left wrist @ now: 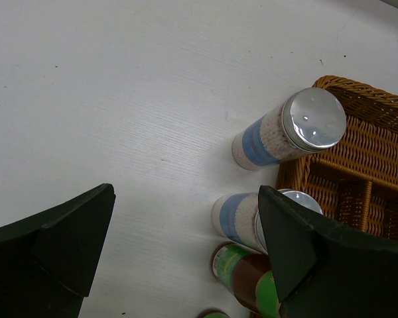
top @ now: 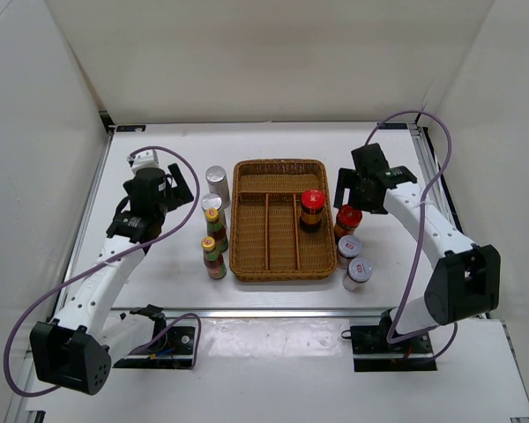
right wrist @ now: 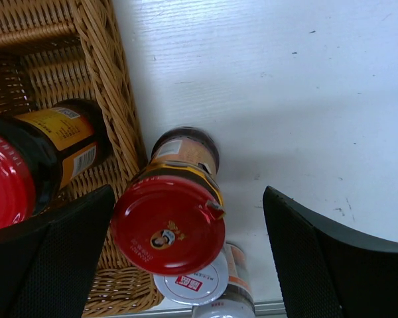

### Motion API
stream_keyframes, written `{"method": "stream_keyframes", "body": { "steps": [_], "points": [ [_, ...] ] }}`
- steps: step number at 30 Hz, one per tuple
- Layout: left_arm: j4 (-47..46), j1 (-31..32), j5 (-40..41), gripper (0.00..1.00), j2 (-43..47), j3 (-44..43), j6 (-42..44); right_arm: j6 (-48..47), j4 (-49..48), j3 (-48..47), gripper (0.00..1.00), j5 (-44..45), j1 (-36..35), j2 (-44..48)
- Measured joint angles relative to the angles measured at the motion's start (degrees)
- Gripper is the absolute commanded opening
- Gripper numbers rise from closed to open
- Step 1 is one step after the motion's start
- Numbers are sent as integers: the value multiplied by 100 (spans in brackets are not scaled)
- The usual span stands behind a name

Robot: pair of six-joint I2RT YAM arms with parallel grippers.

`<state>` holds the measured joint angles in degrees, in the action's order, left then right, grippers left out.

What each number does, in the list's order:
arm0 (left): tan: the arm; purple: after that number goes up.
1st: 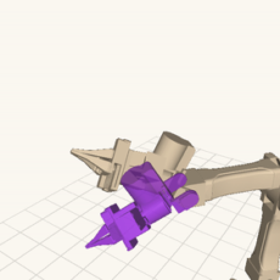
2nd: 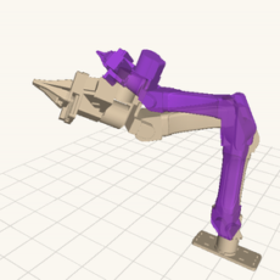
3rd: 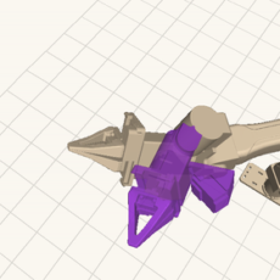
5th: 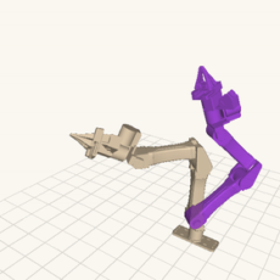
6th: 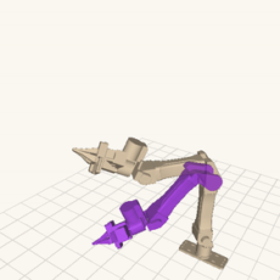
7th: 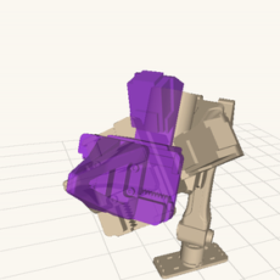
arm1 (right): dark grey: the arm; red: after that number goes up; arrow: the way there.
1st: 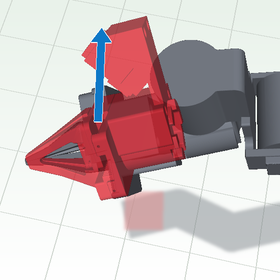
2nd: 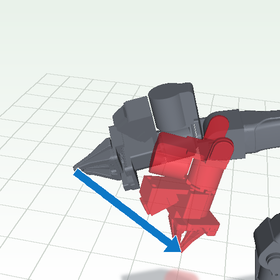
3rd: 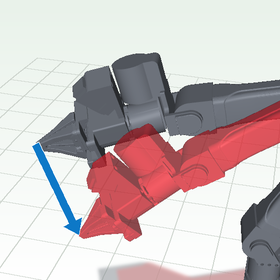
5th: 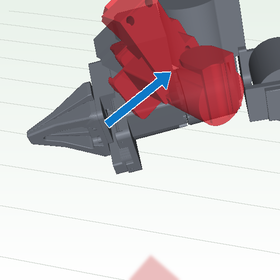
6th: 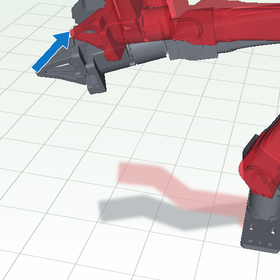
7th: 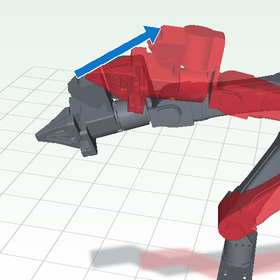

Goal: Organize the condiment bottles

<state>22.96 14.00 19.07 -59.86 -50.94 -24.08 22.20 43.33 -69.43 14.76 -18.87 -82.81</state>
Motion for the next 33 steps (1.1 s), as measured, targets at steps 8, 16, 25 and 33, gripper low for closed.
{"method": "stream_keyframes", "body": {
  "steps": [8,16,25,33],
  "points": [
    [0,0,0,100,0,0,0,2,-72,186,77,-501,44,-173],
    [0,0,0,100,-59,0,0,-7,-79,205,38,-568,44,-140],
    [0,0,0,100,-59,0,0,-22,527,-4,0,-94,44,485],
    [0,0,0,100,-61,0,-2,-116,855,-1075,0,-44,44,859]
  ]
}}
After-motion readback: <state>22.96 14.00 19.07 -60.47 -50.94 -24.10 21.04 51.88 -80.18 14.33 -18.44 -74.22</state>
